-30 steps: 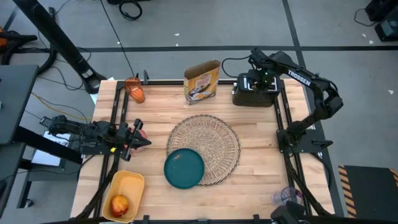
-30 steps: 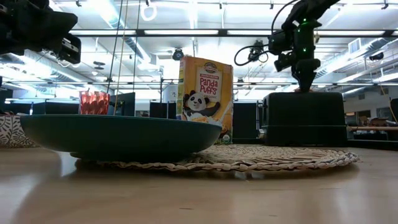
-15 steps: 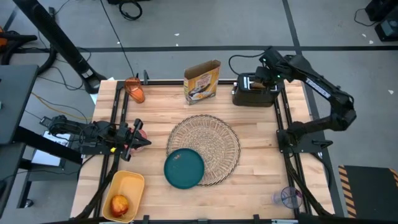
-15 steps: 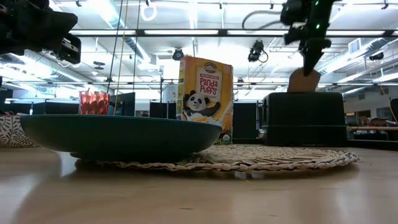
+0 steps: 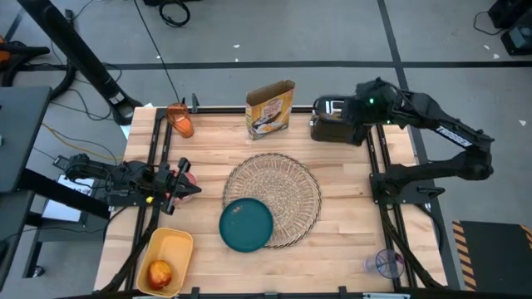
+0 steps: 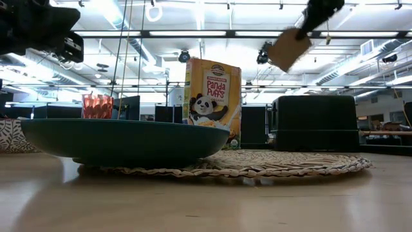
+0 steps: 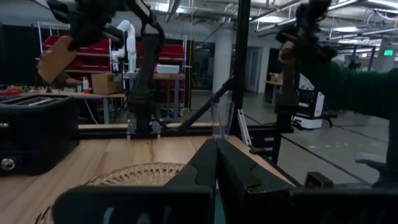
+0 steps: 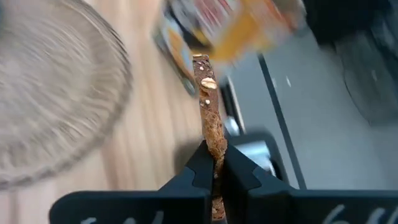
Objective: Arrange a breakfast setting
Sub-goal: Put the toasted bread on the green plate
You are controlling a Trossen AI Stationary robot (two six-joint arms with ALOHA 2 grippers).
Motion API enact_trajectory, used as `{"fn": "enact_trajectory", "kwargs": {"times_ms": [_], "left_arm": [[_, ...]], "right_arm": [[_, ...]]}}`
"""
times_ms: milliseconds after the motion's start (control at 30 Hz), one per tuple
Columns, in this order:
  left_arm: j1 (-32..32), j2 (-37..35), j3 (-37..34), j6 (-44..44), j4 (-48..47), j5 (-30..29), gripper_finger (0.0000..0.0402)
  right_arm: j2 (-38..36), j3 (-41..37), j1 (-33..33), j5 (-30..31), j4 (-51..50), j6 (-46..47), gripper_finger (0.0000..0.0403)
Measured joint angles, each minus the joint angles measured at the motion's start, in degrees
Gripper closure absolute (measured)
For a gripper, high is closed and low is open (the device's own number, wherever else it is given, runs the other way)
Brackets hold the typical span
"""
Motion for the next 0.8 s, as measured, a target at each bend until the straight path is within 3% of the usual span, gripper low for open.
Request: {"fn": "enact_trajectory", "kwargs": {"times_ms": [433, 800], "left_arm": [[0.01, -0.01, -0.01, -0.1, 1.01, 0.0, 0.039], [-0.03, -0.01, 0.0, -4.37, 0.84, 0.02, 0.039]], "right_arm": [[11.89, 0.0, 28.91, 6.38, 17.87, 0.78, 0.0387], [29.36, 0.0, 42.2, 9.4, 34.31, -6.69, 0.0387]]}}
